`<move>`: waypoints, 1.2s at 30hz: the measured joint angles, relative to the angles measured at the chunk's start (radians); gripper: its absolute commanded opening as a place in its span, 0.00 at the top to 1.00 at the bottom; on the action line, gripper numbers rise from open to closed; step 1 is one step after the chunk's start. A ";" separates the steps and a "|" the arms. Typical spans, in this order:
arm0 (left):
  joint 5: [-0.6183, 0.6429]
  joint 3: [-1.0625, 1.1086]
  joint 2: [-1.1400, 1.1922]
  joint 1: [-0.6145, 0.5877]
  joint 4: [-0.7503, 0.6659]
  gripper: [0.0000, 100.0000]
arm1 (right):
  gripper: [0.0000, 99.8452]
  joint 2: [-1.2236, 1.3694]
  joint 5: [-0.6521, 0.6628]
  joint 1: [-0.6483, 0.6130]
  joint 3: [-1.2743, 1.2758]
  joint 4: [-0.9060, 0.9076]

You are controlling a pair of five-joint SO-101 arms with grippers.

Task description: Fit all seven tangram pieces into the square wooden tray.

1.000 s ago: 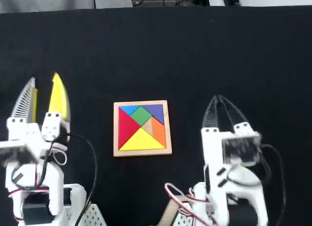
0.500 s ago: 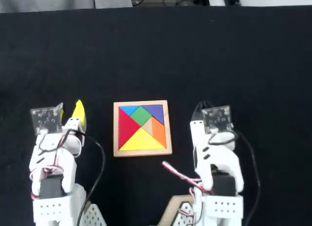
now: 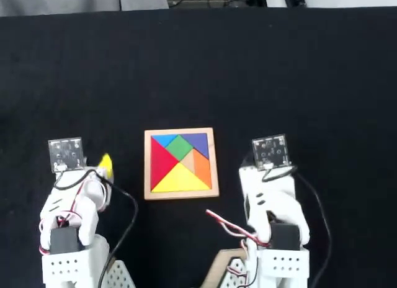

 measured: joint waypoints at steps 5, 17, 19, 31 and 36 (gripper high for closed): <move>0.000 0.000 0.000 0.000 0.224 0.83 | 0.99 0.000 -0.002 -0.026 0.000 0.270; 0.002 0.000 0.000 -0.081 0.258 0.83 | 0.99 0.000 0.000 -0.075 0.000 0.331; 0.002 0.000 0.000 -0.081 0.258 0.83 | 0.99 0.000 0.000 -0.072 0.000 0.331; 0.051 0.000 0.000 -0.043 0.258 0.96 | 0.99 0.000 -0.250 -0.143 0.000 0.331; 0.068 0.000 0.000 0.011 0.258 0.90 | 0.99 0.000 -0.486 -0.166 0.000 0.339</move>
